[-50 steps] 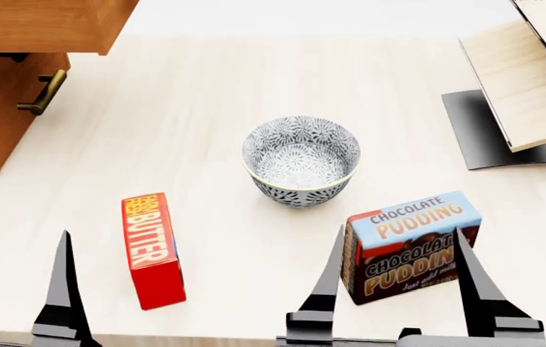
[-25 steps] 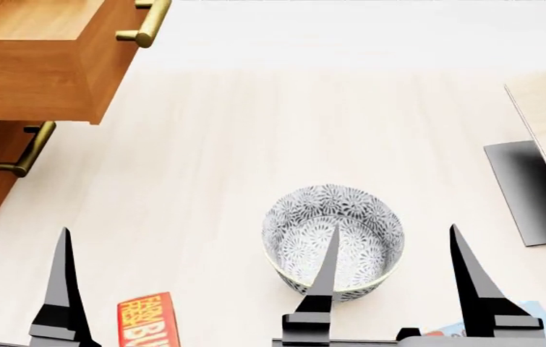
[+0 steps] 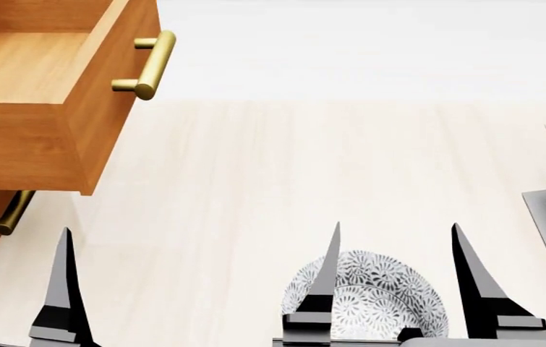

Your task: Close the top drawer of the cabinet.

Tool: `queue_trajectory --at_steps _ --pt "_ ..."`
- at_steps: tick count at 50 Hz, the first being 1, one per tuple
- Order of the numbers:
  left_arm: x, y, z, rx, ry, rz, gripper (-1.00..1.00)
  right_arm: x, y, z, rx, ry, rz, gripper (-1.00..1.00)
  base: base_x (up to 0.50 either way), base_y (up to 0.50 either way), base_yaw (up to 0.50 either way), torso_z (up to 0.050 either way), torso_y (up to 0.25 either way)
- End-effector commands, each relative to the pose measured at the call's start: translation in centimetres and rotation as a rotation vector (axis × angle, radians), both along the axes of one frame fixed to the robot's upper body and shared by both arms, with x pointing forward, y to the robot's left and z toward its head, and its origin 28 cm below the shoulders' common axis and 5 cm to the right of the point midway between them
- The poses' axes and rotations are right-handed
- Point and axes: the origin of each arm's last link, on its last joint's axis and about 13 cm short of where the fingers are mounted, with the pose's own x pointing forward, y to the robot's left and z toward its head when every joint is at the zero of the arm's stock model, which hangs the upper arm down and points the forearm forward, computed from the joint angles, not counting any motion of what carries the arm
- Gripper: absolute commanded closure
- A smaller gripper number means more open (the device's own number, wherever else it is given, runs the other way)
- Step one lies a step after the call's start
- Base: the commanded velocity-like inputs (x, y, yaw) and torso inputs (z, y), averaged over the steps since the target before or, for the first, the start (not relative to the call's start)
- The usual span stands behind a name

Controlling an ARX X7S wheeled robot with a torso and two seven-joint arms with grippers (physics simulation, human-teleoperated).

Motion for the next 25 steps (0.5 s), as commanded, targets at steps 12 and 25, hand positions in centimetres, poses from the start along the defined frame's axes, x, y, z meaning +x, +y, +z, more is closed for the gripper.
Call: queue_trajectory --at_steps 12,25 --pt "-0.2 -0.4 -0.3 0.004 0.008 -0.017 -1.00 -0.2 0.1 0.2 0.002 -0.013 0.012 -1.00 0.00 0.00 0.00 0.000 0.000" --pt "1.6 -1.9 1.7 0.036 -0.024 -0.084 -1.00 -0.4 0.0 0.6 0.005 -0.022 0.012 -1.00 0.00 0.00 0.00 0.000 0.000"
